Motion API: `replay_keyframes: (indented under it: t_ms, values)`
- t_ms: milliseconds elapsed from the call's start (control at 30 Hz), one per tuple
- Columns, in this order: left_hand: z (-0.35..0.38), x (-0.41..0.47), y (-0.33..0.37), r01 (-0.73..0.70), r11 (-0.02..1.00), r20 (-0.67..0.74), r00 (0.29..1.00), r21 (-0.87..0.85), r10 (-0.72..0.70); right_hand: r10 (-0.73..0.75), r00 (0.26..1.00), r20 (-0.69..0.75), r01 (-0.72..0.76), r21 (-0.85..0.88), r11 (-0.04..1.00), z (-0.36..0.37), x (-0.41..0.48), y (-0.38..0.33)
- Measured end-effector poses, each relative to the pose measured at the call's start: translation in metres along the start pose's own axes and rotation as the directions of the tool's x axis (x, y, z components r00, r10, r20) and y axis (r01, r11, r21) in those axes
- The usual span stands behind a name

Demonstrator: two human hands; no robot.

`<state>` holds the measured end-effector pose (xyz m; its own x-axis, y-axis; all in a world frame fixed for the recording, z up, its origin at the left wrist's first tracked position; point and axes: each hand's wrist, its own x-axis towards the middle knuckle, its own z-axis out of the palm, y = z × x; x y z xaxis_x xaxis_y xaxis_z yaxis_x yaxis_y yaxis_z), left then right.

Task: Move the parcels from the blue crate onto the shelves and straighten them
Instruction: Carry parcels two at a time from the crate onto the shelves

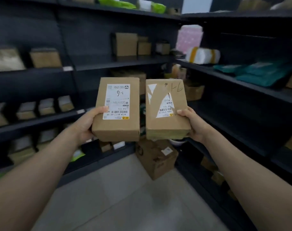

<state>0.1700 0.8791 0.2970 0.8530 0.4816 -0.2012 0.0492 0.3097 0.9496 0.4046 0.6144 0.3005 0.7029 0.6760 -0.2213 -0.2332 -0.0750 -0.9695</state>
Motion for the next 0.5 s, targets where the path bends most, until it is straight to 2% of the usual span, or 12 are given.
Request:
replay_keyframes:
  t_ms: [67,233,500]
  values:
    - [-0.019,-0.013,0.004,0.004,0.999,-0.097,0.995,0.042,0.000,-0.009,0.998,0.068,0.008,0.005,1.000,0.023,0.028,0.000]
    - [-0.058,-0.052,0.021,-0.091,0.995,-0.281,0.954,0.049,0.102,-0.005,0.953,0.304,0.025,-0.060,0.998,0.091,0.084,-0.022]
    - [-0.105,-0.111,0.041,-0.173,0.984,-0.563,0.811,0.032,0.161,0.002,0.836,0.548,0.052,-0.084,0.995,0.210,0.132,-0.063]
